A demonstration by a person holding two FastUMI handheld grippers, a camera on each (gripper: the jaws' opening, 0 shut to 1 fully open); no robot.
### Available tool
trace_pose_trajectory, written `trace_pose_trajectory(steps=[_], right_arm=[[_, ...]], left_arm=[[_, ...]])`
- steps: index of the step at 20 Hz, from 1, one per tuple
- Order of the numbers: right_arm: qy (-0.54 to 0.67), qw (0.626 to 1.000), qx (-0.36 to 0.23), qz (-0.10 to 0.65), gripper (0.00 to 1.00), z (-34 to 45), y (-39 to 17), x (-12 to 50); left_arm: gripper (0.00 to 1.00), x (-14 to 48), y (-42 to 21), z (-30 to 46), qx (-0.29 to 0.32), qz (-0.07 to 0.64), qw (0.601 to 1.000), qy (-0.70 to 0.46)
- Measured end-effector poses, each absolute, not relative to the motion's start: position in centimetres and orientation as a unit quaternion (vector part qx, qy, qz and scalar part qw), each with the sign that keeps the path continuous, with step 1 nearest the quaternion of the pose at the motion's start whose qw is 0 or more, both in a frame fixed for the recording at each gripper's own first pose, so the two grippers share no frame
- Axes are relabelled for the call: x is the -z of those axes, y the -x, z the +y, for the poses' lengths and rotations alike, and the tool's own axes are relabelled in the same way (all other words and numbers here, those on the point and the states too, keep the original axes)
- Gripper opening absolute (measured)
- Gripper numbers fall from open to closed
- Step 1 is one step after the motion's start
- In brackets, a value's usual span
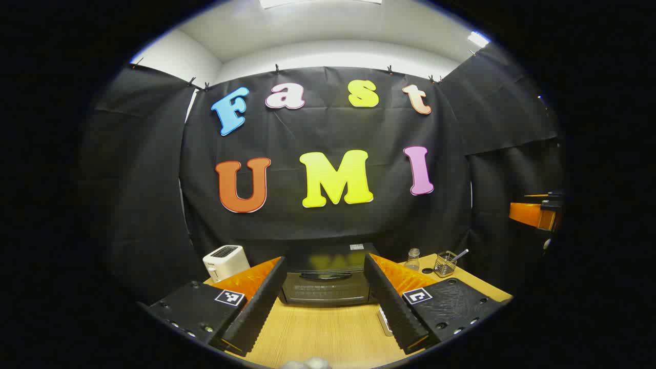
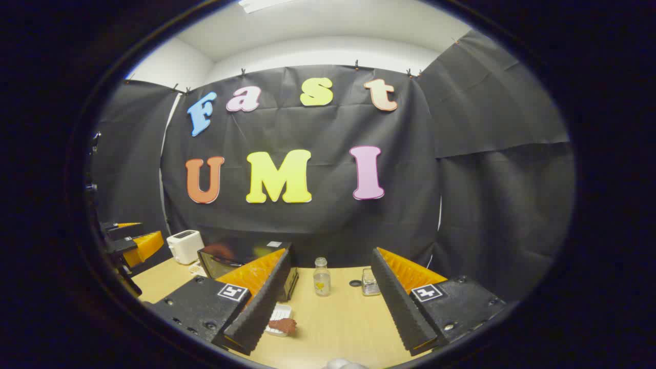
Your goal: Open the electric oven with the left hand, put the food in, and close the electric oven.
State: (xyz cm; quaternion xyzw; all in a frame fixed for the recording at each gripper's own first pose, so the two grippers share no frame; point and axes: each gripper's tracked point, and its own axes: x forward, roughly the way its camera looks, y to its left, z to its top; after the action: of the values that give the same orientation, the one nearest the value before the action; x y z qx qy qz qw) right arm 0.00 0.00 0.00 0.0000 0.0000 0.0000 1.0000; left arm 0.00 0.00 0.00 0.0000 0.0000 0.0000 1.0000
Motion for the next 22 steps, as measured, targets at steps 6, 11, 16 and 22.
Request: trace_pose_trajectory(steps=[6,11,16,22], right_arm=[[0.008,1.000,0.008,-0.001,0.99,0.6,-0.2,0.1],[0.003,1.000,0.013,0.006,1.00,0.2,-0.5,0.3],[-0.005,1.000,0.011,0.015,1.00,0.3,-0.4,1.1],[-0.004,0.999,0.017,0.034,1.00,-0.6,0.4,1.7]], left_arm=[[0.96,-0.1,-0.6,0.5,0.011,-0.003,1.000,-0.004],[0.96,-0.3,-0.8,1.0,0.011,-0.006,1.000,-0.006],[0.96,0.5,-1.5,1.2,0.006,0.002,1.000,-0.007],[0.96,3.4,-6.6,-0.3,0.019,0.028,0.999,0.006]])
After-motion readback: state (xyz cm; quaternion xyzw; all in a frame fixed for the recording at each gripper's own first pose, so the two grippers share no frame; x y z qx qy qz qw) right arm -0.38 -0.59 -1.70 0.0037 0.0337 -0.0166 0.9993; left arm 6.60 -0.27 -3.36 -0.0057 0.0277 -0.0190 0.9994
